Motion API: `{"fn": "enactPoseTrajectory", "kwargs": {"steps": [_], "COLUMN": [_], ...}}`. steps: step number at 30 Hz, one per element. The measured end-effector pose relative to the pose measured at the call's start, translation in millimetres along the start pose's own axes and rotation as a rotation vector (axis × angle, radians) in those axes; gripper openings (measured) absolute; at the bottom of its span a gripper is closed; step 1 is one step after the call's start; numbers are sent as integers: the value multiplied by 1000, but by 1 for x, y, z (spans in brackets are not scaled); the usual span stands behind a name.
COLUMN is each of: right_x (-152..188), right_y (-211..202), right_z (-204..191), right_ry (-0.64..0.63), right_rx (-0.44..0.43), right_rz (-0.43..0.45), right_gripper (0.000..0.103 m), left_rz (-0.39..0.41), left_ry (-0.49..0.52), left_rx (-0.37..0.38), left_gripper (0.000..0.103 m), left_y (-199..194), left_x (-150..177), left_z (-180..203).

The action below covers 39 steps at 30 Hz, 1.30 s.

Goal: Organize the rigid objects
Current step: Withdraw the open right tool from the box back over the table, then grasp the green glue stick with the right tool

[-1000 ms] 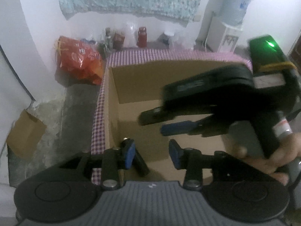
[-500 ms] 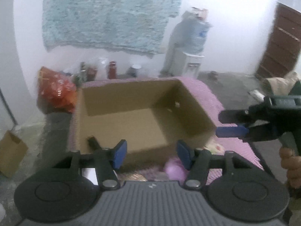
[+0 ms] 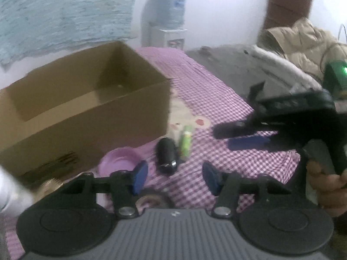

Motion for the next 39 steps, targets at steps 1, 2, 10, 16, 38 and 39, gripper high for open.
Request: {"fn": "enactPoseTrajectory", "kwargs": {"steps": [1, 2, 10, 16, 38, 39], "right_x": [-8, -13, -46, -47, -27, -26], "right_y": [9, 16, 92, 110, 70, 66], "right_z": [1, 0, 9, 6, 26, 25], "right_ry": [-2, -9, -117, -212, -126, -127], "right_rx": [10, 17, 172, 224, 92, 86], "right_rz": [2, 2, -46, -70, -70, -65], "right_gripper": [43, 40, 29, 18, 13, 13], "left_rz": [-3, -9, -63, -87, -157, -147], "left_ry": [13, 22, 62, 70, 64, 63], "left_rx": [7, 11, 39, 44, 45, 44], "left_gripper": [44, 38, 13, 13, 16, 16], "left_y": [9, 15, 50, 61, 81, 74], "left_x": [-3, -6, -11, -9, -15, -14], "left_z": [2, 5, 14, 16, 35, 36]}}
Point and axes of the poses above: each gripper's, at about its wrist camera, not at the fingertips, and y roughly the way its jaws point, z to its right, x to its underside, the point moved 10 cm from there along y, roughly the way its jaws point, and after that the axes turned 8 degrees about -z, right-handed, at the moved point
